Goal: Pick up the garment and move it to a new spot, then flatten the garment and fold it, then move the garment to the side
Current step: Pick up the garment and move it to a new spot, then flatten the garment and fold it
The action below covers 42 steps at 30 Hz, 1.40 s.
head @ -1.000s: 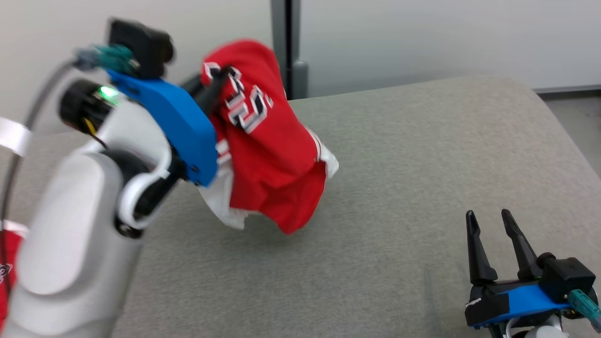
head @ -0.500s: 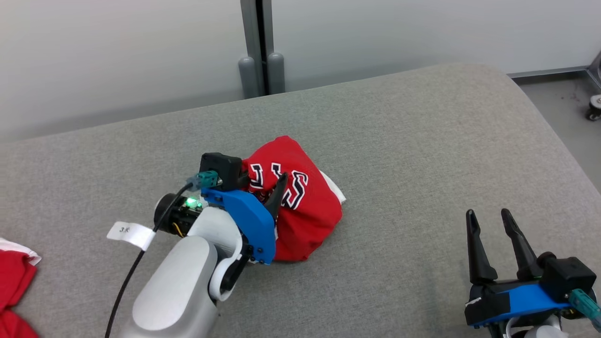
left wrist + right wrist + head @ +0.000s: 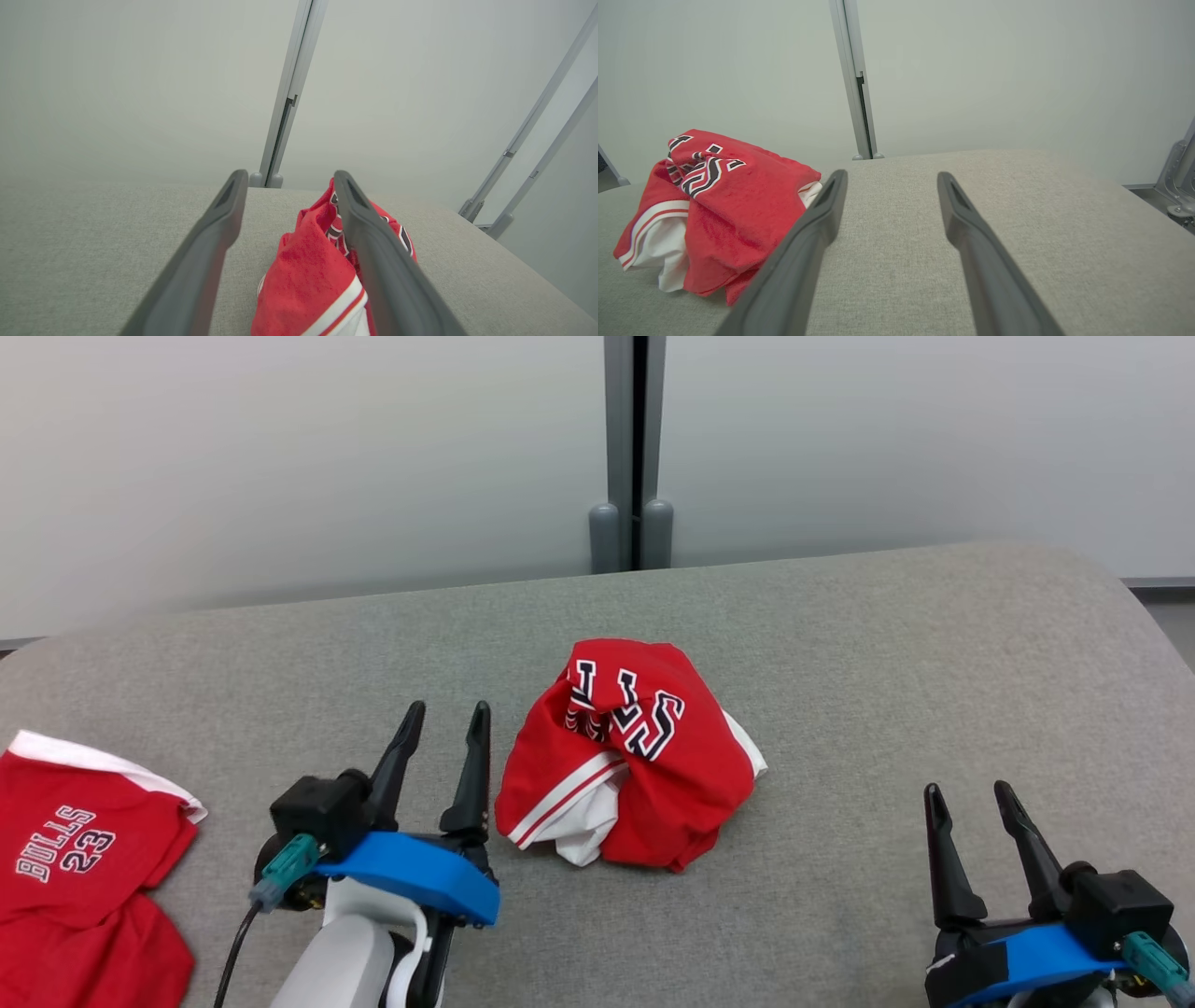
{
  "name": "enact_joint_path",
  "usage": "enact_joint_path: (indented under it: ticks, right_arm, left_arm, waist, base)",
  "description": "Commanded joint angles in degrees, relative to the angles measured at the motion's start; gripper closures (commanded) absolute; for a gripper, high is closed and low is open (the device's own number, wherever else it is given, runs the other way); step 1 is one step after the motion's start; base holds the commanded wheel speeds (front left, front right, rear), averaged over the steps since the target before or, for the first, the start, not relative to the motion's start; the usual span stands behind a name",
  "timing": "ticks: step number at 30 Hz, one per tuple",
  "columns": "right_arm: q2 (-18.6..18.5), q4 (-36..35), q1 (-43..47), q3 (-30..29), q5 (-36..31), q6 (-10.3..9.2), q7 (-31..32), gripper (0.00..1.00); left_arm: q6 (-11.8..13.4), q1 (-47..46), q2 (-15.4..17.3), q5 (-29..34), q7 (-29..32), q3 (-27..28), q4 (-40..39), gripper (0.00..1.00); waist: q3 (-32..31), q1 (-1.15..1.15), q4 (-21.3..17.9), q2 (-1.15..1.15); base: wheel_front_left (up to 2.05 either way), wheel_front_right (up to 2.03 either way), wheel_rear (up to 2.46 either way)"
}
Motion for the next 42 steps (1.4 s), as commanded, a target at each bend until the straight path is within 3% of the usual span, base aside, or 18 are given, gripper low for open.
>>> enact_joint_path:
  ticks: [1, 12, 24, 42]
  right_arm:
    - [-0.3, -0.3, 0.5, -0.1, -0.2, 0.03, 0.0, 0.00]
    - [-0.3, -1.9, 2.5, -0.4, -1.1, 0.03, 1.9, 0.00]
    - [-0.3, -3.3, 3.8, -1.3, -3.4, 0.03, 3.4, 0.00]
    - [-0.3, -2.4, 3.5, -1.2, -1.3, 0.03, 2.5, 0.00]
  left_arm:
    - [0.2, 0.9, 0.5, 0.5, -0.6, 0.2, -0.4, 0.00]
    - [4.2, 13.3, 2.7, 8.7, -2.7, 8.8, -9.2, 0.00]
    - [1.5, 17.6, 3.4, 11.4, -2.7, 13.1, -6.3, 0.00]
    - [0.2, 16.1, 2.6, 13.4, -2.7, 14.9, -7.0, 0.00]
  waist:
    - [-0.1, 0.00, 0.4, 0.00]
    - [-1.7, 0.00, 3.9, 0.00]
    - [-2.0, 0.00, 4.9, 0.00]
    - [-1.6, 0.00, 4.9, 0.00]
  base:
    - [0.00, 0.00, 0.00]
    - [0.00, 0.00, 0.00]
    - [0.00, 0.00, 0.00]
    - [0.00, 0.00, 0.00]
